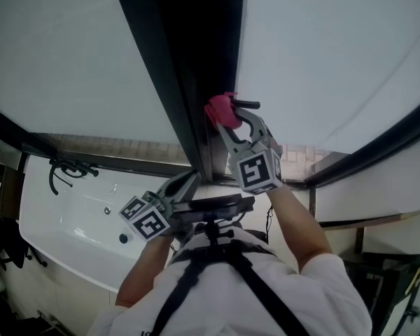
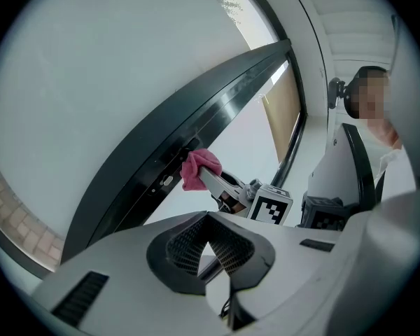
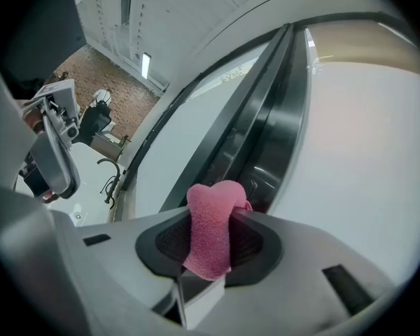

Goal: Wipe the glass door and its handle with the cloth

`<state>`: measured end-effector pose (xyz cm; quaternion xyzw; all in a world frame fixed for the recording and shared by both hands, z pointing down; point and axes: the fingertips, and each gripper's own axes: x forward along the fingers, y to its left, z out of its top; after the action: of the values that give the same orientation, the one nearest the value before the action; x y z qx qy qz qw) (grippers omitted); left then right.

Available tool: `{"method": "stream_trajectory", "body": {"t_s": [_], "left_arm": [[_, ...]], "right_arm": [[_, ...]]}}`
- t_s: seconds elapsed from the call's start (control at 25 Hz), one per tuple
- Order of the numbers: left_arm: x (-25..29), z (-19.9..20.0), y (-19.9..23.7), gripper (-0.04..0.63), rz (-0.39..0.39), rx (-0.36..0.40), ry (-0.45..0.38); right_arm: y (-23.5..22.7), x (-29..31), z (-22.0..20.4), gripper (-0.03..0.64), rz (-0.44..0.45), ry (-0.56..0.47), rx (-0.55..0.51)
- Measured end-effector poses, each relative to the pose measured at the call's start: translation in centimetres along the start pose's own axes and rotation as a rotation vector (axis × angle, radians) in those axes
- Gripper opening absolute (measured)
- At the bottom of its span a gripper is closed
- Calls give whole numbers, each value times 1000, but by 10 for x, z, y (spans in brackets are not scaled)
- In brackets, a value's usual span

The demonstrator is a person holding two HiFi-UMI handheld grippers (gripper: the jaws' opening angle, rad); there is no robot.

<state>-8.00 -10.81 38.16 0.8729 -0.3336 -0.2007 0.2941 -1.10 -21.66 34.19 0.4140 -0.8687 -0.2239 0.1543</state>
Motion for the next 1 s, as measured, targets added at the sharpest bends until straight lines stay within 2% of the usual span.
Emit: {"method": "stream_trajectory", "body": {"t_s": [0.4, 0.64, 0.8, 1.0], "left_arm": [[9, -8, -10, -8, -39, -1, 43], [8, -12, -15, -8, -46, 3, 52], [12, -10, -11, -8, -44, 1, 51], [11, -12, -14, -8, -42, 4, 54]], "right_arm": [[-29, -33, -28, 108, -115, 66, 22], [-43, -51, -45, 108, -216, 83, 125], [-62, -62, -68, 107, -293, 132, 171], [-76, -76, -94, 108, -314, 190, 279]]}}
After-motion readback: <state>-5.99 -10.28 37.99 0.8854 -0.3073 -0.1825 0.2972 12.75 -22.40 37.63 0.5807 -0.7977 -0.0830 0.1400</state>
